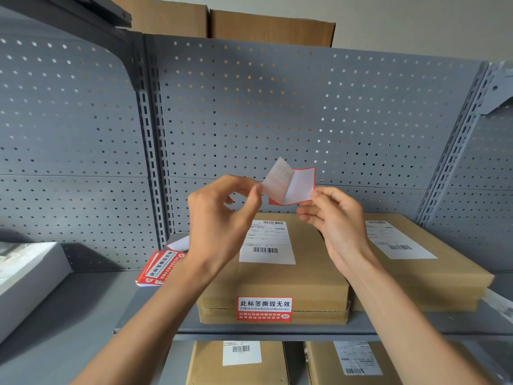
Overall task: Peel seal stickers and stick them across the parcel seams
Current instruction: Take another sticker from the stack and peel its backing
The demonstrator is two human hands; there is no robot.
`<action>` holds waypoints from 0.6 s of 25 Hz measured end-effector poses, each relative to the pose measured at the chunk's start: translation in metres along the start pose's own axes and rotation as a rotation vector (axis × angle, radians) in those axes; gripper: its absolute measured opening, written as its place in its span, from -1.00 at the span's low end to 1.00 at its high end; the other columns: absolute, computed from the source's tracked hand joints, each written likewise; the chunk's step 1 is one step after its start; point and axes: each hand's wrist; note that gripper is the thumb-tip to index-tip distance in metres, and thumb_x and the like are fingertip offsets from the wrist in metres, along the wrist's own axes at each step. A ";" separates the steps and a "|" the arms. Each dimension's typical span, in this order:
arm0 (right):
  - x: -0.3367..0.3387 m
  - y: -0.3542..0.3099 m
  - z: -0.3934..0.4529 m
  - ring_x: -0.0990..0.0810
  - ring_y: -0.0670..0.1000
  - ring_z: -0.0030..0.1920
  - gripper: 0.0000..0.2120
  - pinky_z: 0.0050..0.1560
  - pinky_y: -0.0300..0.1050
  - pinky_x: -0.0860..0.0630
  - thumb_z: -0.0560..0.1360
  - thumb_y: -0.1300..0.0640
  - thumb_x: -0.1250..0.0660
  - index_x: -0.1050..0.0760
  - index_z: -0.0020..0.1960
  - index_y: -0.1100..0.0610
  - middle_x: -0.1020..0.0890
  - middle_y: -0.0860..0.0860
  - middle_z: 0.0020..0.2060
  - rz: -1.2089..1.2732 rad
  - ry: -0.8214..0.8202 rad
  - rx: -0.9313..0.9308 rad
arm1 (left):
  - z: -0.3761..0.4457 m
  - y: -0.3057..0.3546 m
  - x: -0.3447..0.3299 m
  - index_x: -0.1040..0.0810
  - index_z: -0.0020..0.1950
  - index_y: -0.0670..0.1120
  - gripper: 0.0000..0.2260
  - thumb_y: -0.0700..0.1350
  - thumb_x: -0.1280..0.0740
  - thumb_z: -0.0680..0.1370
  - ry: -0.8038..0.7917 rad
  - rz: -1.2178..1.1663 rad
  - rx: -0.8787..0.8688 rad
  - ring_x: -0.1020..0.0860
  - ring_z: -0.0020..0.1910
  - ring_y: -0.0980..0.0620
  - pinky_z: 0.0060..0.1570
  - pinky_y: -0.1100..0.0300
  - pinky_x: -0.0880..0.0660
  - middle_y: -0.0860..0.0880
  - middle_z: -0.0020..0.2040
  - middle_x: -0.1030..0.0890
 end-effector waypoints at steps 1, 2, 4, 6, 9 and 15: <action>0.001 0.001 0.001 -0.69 0.05 -0.30 -0.88 -0.23 -0.14 -0.65 0.65 0.33 -0.27 -0.56 -0.02 0.24 -0.67 0.18 -0.24 0.003 0.007 -0.012 | 0.001 0.000 0.000 -0.72 -0.11 -0.05 -0.91 -0.13 -0.42 0.55 0.002 0.003 -0.006 -0.58 -0.16 0.38 -0.10 0.50 -0.36 0.29 -0.18 -0.65; 0.001 0.002 0.002 -0.69 0.06 -0.29 -0.89 -0.23 -0.14 -0.65 0.65 0.33 -0.28 -0.57 -0.01 0.24 -0.67 0.19 -0.24 0.007 0.015 -0.023 | 0.001 0.001 0.001 -0.72 -0.10 -0.05 -0.92 -0.13 -0.43 0.55 0.002 0.004 -0.011 -0.58 -0.16 0.38 -0.10 0.50 -0.37 0.29 -0.18 -0.65; 0.002 0.003 0.004 -0.69 0.07 -0.28 -0.90 -0.23 -0.13 -0.64 0.64 0.32 -0.28 -0.57 0.00 0.25 -0.67 0.21 -0.22 0.015 0.029 -0.040 | 0.001 0.002 0.002 -0.72 -0.11 -0.05 -0.92 -0.13 -0.43 0.55 0.007 0.004 -0.013 -0.57 -0.17 0.39 -0.10 0.50 -0.37 0.29 -0.19 -0.65; 0.004 0.003 0.007 -0.69 0.09 -0.27 -0.89 -0.22 -0.12 -0.64 0.64 0.32 -0.28 -0.57 -0.02 0.24 -0.67 0.20 -0.23 0.024 0.044 -0.053 | 0.001 0.003 0.003 -0.72 -0.12 -0.05 -0.91 -0.14 -0.42 0.55 0.019 -0.012 0.018 -0.56 -0.19 0.39 -0.11 0.52 -0.35 0.30 -0.21 -0.63; 0.007 0.001 0.011 -0.68 0.10 -0.26 -0.86 -0.18 -0.09 -0.65 0.64 0.33 -0.27 -0.57 -0.05 0.22 -0.66 0.20 -0.25 0.011 0.063 -0.066 | 0.003 0.000 0.008 -0.70 -0.15 -0.04 -0.90 -0.13 -0.42 0.55 0.031 -0.077 0.098 -0.56 -0.25 0.32 -0.15 0.45 -0.38 0.26 -0.25 -0.65; 0.018 0.005 0.020 -0.68 0.11 -0.24 -0.89 -0.15 -0.09 -0.66 0.64 0.33 -0.27 -0.56 -0.01 0.26 -0.66 0.20 -0.22 0.006 0.112 -0.118 | 0.011 -0.009 0.022 -0.72 -0.15 0.02 -0.86 -0.16 -0.45 0.58 0.117 -0.208 0.242 -0.63 -0.21 -0.20 -0.15 -0.11 -0.54 0.07 -0.23 -0.72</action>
Point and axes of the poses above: each hand's wrist, its own z-axis towards the middle knuckle, its own x-axis out of the back of the hand, y = z × x
